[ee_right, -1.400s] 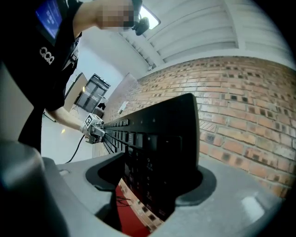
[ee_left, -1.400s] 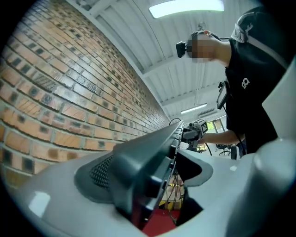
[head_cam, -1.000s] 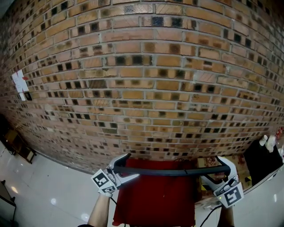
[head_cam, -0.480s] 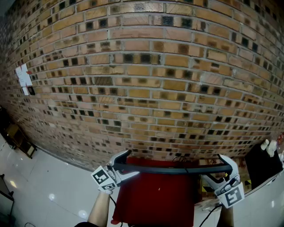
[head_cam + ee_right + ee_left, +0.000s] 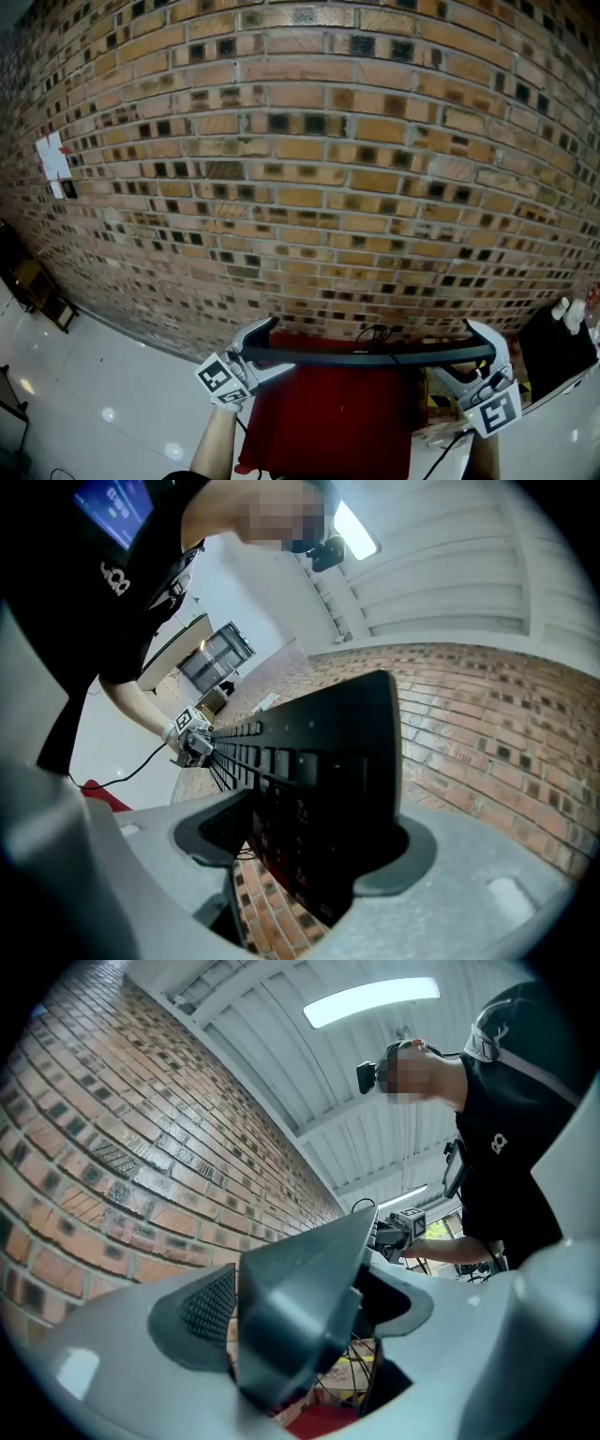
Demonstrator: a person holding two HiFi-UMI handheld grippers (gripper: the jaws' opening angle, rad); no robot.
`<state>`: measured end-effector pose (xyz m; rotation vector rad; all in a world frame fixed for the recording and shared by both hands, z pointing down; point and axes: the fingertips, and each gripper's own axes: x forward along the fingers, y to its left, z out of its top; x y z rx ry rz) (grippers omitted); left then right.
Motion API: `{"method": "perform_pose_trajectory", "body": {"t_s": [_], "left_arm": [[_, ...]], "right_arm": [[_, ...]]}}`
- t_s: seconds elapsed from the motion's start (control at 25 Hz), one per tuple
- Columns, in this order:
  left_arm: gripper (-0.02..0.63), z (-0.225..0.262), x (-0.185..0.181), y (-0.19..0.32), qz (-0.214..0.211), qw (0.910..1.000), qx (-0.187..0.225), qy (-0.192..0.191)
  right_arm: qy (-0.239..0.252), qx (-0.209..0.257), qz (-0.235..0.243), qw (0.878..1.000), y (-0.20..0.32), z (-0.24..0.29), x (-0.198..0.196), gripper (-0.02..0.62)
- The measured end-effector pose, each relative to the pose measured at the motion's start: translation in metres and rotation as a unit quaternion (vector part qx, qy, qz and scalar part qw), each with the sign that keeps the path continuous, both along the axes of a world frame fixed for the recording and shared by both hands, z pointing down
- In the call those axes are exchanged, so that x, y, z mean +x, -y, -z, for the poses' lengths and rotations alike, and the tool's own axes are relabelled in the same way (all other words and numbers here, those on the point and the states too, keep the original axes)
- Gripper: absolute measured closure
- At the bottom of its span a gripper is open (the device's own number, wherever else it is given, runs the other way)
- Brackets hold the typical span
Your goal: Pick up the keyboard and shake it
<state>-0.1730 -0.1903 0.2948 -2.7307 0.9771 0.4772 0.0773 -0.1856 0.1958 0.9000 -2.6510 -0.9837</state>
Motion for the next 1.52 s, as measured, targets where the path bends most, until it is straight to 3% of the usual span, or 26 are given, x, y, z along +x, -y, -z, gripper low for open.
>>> {"method": "perform_pose_trajectory", "body": {"t_s": [0.16,0.4,0.6,0.84,1.04,1.16,1.24,1.32,1.44,1.52], "left_arm": [[0.170,0.007,-0.003,-0.011,0.000,0.9998,0.017,-0.004],[0.172,-0.012,0.003,0.001,-0.001,0.9999,-0.009,-0.012],[0.172,0.002,0.002,-0.011,-0.003,0.9998,0.014,-0.011],[0.173,-0.009,0.003,0.000,-0.008,0.9999,-0.005,-0.012],[0.175,0.002,0.001,-0.008,-0.014,0.9997,0.011,-0.018],[0.173,-0.017,0.008,-0.002,-0.016,0.9995,-0.020,-0.019],[0.175,-0.028,0.015,0.000,-0.014,0.9991,-0.040,-0.005],[0.181,-0.022,0.020,-0.002,-0.008,0.9991,-0.035,0.022],[0.179,0.029,0.026,-0.009,0.009,0.9966,0.025,0.078],[0.178,0.068,0.033,-0.017,0.023,0.9891,0.080,0.121]], "right_arm": [[-0.012,0.016,-0.006,1.000,-0.012,0.005,0.001,0.281],[-0.009,0.004,0.012,1.000,0.002,-0.004,-0.002,0.281],[-0.018,0.013,-0.006,1.000,-0.012,0.005,0.003,0.281],[-0.017,0.011,0.004,1.000,-0.001,-0.001,-0.001,0.281],[-0.028,0.017,-0.014,0.999,-0.012,0.006,0.001,0.281],[-0.032,0.008,-0.003,0.999,-0.003,-0.009,0.004,0.281],[-0.014,-0.001,0.018,1.000,0.002,-0.019,0.007,0.280],[0.026,-0.011,0.027,0.999,0.002,-0.020,0.013,0.280],[0.082,0.001,0.017,0.996,-0.004,-0.005,0.034,0.278],[0.115,0.033,0.018,0.993,-0.010,0.006,0.048,0.278]]}}
